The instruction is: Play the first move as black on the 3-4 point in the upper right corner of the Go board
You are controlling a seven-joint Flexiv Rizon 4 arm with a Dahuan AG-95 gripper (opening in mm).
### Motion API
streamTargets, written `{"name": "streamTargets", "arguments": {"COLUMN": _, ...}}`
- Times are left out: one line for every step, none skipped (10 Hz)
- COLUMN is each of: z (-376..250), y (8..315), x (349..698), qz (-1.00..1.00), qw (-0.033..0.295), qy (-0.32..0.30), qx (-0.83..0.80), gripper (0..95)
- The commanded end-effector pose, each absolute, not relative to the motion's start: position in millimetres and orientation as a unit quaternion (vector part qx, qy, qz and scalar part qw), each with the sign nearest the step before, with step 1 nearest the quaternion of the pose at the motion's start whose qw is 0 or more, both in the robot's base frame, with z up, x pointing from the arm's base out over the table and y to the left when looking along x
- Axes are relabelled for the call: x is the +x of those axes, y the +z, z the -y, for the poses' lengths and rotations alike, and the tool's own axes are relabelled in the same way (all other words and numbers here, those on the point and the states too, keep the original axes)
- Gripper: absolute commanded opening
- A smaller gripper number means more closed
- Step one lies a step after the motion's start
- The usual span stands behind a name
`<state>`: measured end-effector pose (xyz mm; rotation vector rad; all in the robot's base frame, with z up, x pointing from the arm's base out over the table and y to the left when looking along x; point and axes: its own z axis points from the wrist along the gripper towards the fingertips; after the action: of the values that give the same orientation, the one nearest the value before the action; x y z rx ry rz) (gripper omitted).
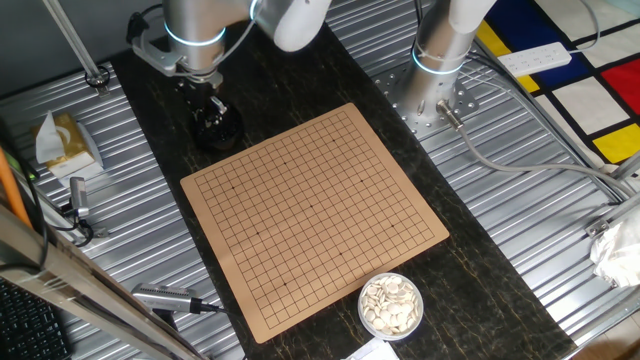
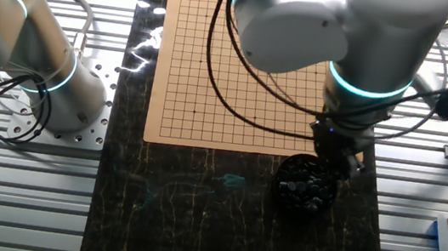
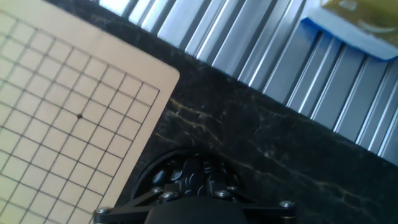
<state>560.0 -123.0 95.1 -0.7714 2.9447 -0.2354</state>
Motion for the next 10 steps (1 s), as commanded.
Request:
{"name": "streamTargets", "arguments": {"z": 122, "y": 95, "x": 558, "qz": -0.965, "qw": 0.045, "qy": -0.074, "qx": -0.246, "gripper": 19.0}}
{"name": "streamTargets", "arguments": {"z": 121, "y": 93, "x": 559, "qz": -0.968, "qw": 0.043, "qy": -0.071, "qx": -0.238, "gripper": 19.0}}
{"name": "streamTargets", "arguments": {"z": 118, "y": 89, "x": 559, "qz": -0.972, "qw": 0.039, "qy": -0.062, "qx": -0.223, "gripper": 19.0}}
{"name": "streamTargets", "arguments": {"z": 117, "y": 85, "x": 560, "qz": -0.973, "qw": 0.039, "qy": -0.056, "qx": -0.221, "gripper": 19.0}}
{"name": "streamTargets", "arguments": {"z": 118, "y": 84, "x": 559, "qz": -0.973, "qw": 0.035, "qy": -0.056, "qx": -0.221, "gripper": 19.0}}
{"name": "streamTargets", "arguments": {"z": 120, "y": 83, "x": 555, "qz": -0.974, "qw": 0.030, "qy": -0.054, "qx": -0.218, "gripper": 19.0}}
{"name": "streamTargets", "arguments": {"z": 122, "y": 81, "x": 551, "qz": -0.976, "qw": 0.025, "qy": -0.049, "qx": -0.212, "gripper": 19.0}}
{"name": "streamTargets", "arguments": {"z": 124, "y": 79, "x": 548, "qz": -0.978, "qw": 0.019, "qy": -0.044, "qx": -0.204, "gripper": 19.0}}
{"name": "streamTargets", "arguments": {"z": 125, "y": 78, "x": 547, "qz": -0.980, "qw": 0.015, "qy": -0.038, "qx": -0.195, "gripper": 19.0}}
{"name": "streamTargets", "arguments": {"z": 125, "y": 78, "x": 548, "qz": -0.981, "qw": 0.017, "qy": -0.034, "qx": -0.189, "gripper": 19.0}}
